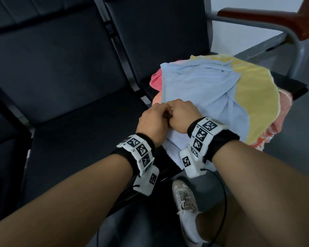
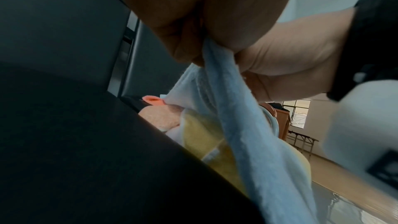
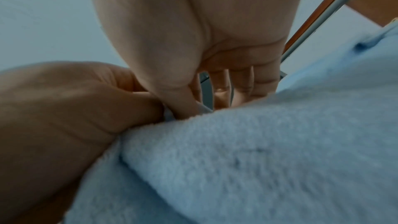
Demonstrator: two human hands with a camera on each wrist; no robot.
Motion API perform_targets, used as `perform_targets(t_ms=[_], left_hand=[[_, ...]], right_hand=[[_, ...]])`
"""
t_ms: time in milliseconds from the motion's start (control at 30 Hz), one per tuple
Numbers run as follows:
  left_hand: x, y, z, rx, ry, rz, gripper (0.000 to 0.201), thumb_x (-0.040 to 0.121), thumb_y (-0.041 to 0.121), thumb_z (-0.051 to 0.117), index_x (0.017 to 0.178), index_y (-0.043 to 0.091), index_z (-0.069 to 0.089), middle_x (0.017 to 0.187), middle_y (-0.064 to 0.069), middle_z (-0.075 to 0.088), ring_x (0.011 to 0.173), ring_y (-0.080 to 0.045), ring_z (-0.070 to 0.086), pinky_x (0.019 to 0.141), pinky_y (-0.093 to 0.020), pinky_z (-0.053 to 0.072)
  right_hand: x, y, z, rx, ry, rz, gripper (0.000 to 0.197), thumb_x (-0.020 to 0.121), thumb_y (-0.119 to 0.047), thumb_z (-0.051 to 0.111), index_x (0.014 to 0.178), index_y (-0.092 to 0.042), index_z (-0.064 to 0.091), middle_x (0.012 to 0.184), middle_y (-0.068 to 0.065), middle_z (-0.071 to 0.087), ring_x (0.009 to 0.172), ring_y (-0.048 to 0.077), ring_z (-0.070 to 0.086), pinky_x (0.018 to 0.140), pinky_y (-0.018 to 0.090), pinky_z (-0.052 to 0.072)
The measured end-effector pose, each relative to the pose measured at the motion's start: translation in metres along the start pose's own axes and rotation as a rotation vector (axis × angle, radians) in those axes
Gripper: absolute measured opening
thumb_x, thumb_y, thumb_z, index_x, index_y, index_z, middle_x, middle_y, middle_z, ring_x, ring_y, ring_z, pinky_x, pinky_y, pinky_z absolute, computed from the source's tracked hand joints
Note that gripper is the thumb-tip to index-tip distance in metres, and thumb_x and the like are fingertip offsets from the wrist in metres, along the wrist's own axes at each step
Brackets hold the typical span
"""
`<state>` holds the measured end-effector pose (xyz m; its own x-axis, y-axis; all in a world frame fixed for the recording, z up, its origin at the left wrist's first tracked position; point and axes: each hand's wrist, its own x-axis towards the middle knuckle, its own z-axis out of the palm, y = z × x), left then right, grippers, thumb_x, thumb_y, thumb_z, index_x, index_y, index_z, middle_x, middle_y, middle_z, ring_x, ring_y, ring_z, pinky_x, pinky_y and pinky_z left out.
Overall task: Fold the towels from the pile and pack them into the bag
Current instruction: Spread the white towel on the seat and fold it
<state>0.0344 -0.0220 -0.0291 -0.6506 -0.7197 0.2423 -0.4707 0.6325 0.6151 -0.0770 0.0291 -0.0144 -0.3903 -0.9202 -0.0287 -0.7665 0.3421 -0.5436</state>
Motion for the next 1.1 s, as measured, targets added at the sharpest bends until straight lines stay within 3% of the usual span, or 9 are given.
perform_targets(t_ms=[100,233,400,533,633,800,900,1000,1100], left_hand=[[-0.008,-0.017,-0.017,-0.047,0.079,0.021,0.037,0.081,-0.006,0.048,0.085,0.029,0.062,0.095,0.009,0.062,0.090,-0.014,0.063,0.083,-0.030,0.053],[-0.017,-0.037,-0.046,-0.035,0.164,0.042,0.039,0.083,-0.003,0.052,0.085,0.035,0.057,0.096,0.010,0.061,0.088,-0.009,0.061,0.080,-0.025,0.052],[-0.035,-0.067,-0.085,-0.043,0.277,0.046,0.027,0.086,-0.001,0.057,0.096,0.023,0.063,0.102,0.006,0.059,0.092,-0.012,0.060,0.084,-0.035,0.054],[-0.056,-0.099,-0.116,-0.032,0.396,0.064,0.029,0.084,-0.004,0.057,0.101,0.018,0.065,0.106,0.005,0.058,0.093,-0.008,0.058,0.083,-0.021,0.048],[-0.071,-0.122,-0.136,-0.003,0.463,0.081,0.031,0.080,-0.003,0.054,0.101,0.017,0.065,0.107,0.003,0.058,0.095,-0.008,0.057,0.084,-0.009,0.040],[-0.089,-0.155,-0.159,-0.032,0.530,0.034,0.035,0.082,-0.005,0.054,0.104,0.020,0.064,0.112,0.002,0.060,0.101,-0.006,0.058,0.089,-0.007,0.039],[-0.089,-0.168,-0.166,-0.023,0.549,0.000,0.033,0.085,-0.002,0.055,0.110,0.017,0.064,0.116,-0.001,0.059,0.105,-0.009,0.059,0.093,-0.019,0.045],[-0.085,-0.173,-0.175,-0.057,0.544,-0.047,0.029,0.086,0.013,0.056,0.114,0.018,0.062,0.117,0.001,0.057,0.103,-0.008,0.058,0.090,-0.032,0.050],[-0.085,-0.179,-0.186,-0.070,0.534,-0.076,0.036,0.083,0.026,0.060,0.118,0.022,0.058,0.118,0.004,0.056,0.102,-0.008,0.058,0.089,-0.038,0.052]], right_hand=[[0.004,-0.020,0.007,0.021,0.010,-0.042,0.019,0.084,-0.006,0.054,0.076,-0.023,0.051,0.089,0.011,0.067,0.093,0.038,0.061,0.074,0.037,0.047],[0.006,-0.053,0.018,0.008,0.010,-0.149,0.012,0.090,-0.007,0.050,0.089,-0.016,0.058,0.097,0.012,0.068,0.096,0.036,0.061,0.084,0.045,0.051],[0.009,-0.103,0.037,0.038,0.012,-0.271,0.012,0.095,-0.008,0.047,0.087,-0.017,0.048,0.088,0.000,0.054,0.093,0.027,0.057,0.078,0.037,0.042],[0.011,-0.149,0.058,0.130,-0.020,-0.344,0.010,0.094,-0.008,0.049,0.088,-0.014,0.053,0.091,0.007,0.061,0.098,0.032,0.059,0.075,0.034,0.036],[0.010,-0.178,0.075,0.192,-0.038,-0.396,0.010,0.095,-0.009,0.049,0.097,-0.008,0.059,0.103,0.015,0.066,0.103,0.035,0.060,0.082,0.037,0.039],[0.012,-0.214,0.102,0.282,-0.075,-0.366,0.014,0.097,-0.013,0.050,0.098,-0.006,0.062,0.099,0.014,0.067,0.097,0.032,0.062,0.082,0.040,0.047],[0.018,-0.229,0.114,0.325,-0.065,-0.338,0.014,0.097,-0.014,0.050,0.097,-0.008,0.063,0.097,0.011,0.068,0.097,0.030,0.062,0.084,0.041,0.049],[0.030,-0.238,0.125,0.422,-0.033,-0.297,0.015,0.098,-0.015,0.050,0.091,-0.013,0.064,0.087,0.004,0.066,0.089,0.025,0.063,0.078,0.037,0.050],[0.038,-0.244,0.136,0.548,-0.006,-0.282,0.015,0.097,-0.015,0.055,0.089,-0.012,0.067,0.080,0.005,0.068,0.083,0.023,0.066,0.077,0.045,0.055]])
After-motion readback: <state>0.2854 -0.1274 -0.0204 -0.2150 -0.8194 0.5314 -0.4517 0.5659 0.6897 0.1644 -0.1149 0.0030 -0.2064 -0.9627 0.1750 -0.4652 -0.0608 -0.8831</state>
